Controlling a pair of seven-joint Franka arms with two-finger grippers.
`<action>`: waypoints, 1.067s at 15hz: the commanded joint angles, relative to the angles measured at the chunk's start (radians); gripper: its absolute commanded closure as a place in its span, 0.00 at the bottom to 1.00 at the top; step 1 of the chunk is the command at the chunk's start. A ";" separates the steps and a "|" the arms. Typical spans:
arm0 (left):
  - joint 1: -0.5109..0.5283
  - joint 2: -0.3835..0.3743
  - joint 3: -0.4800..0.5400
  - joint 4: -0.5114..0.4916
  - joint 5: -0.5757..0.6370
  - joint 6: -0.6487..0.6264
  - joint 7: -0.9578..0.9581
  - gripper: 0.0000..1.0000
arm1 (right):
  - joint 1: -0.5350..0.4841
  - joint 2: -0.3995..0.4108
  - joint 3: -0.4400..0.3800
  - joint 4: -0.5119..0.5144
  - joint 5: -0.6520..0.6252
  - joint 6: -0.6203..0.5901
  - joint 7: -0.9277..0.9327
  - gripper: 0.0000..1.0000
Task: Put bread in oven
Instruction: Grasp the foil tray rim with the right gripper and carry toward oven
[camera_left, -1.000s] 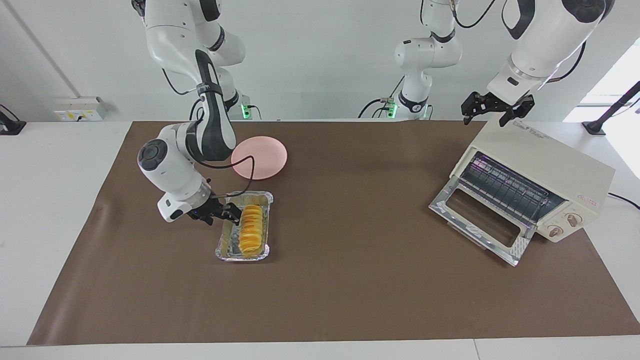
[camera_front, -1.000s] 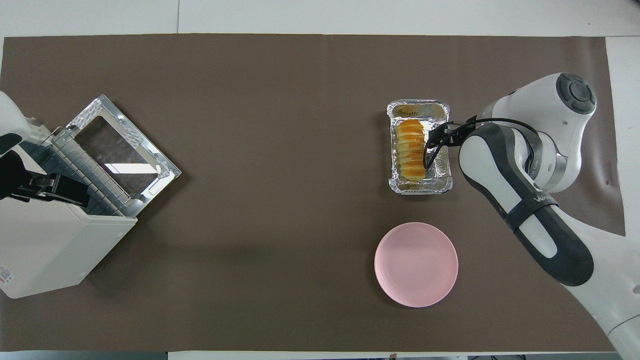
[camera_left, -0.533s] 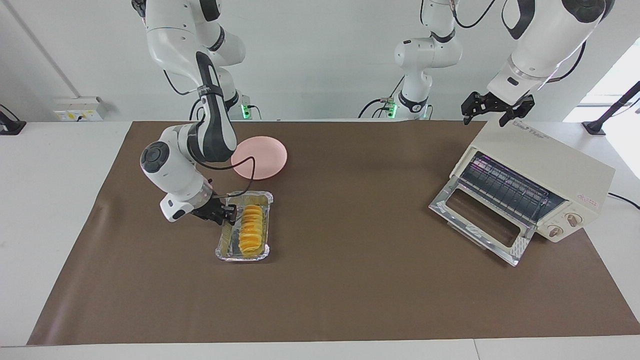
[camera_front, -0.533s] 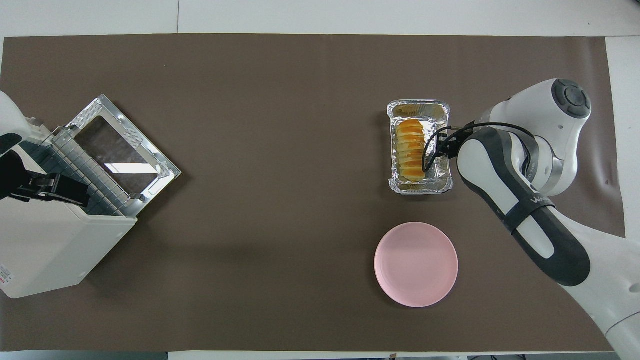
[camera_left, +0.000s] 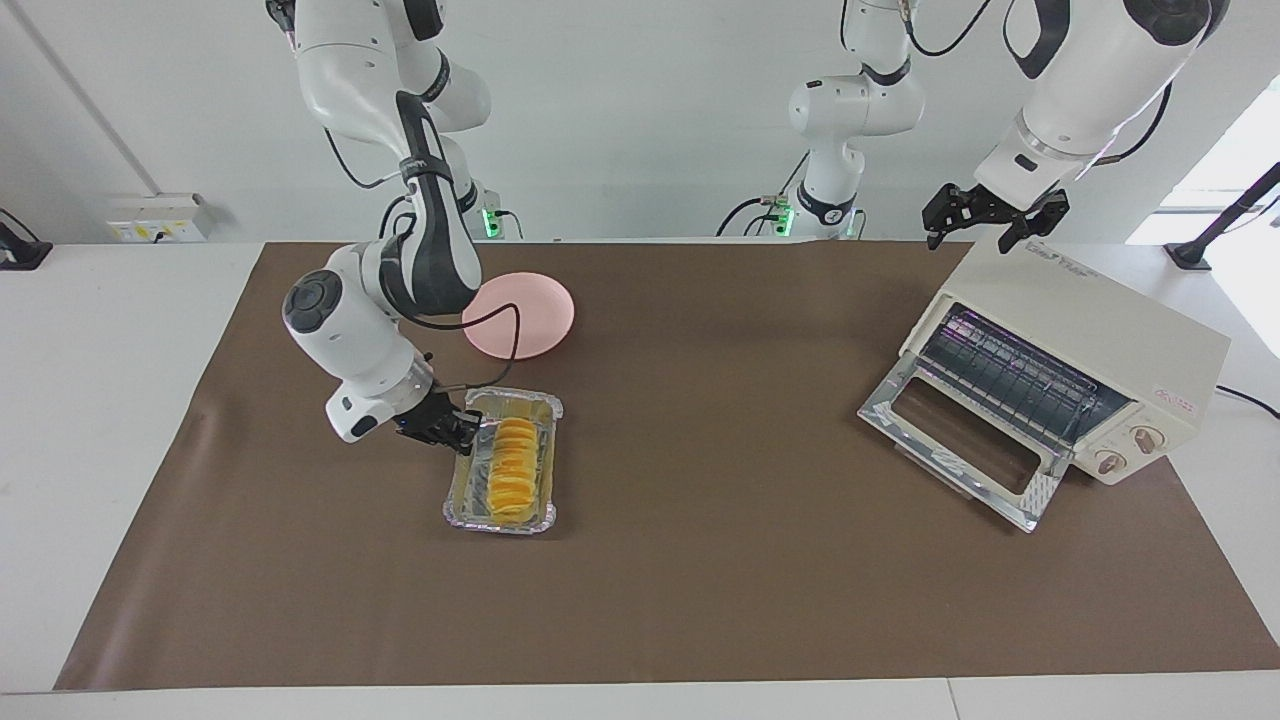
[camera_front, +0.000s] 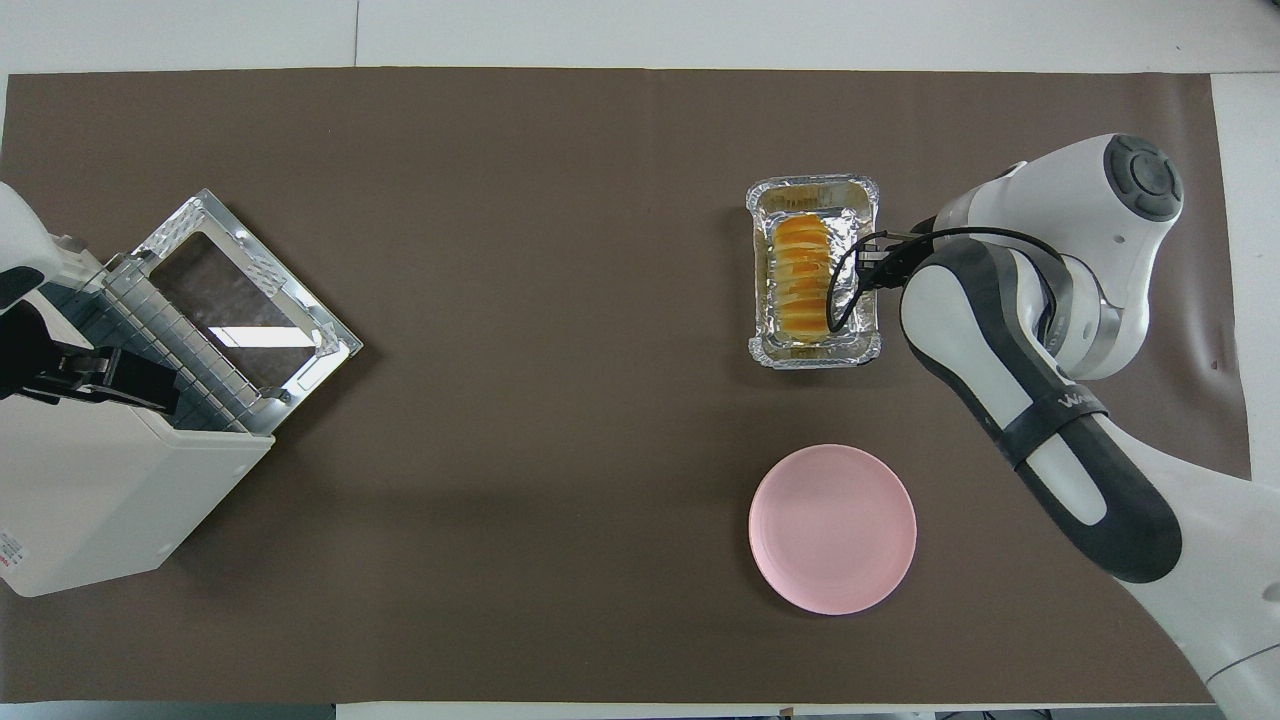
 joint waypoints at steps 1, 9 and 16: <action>0.003 -0.016 0.002 -0.002 -0.007 -0.016 -0.003 0.00 | 0.106 -0.003 0.008 0.097 0.032 -0.015 0.016 1.00; 0.003 -0.016 0.002 -0.002 -0.007 -0.016 -0.003 0.00 | 0.386 0.141 0.008 0.192 0.031 0.157 0.302 1.00; 0.003 -0.016 0.002 -0.002 -0.007 -0.016 -0.003 0.00 | 0.394 0.174 0.007 0.146 0.026 0.225 0.300 0.63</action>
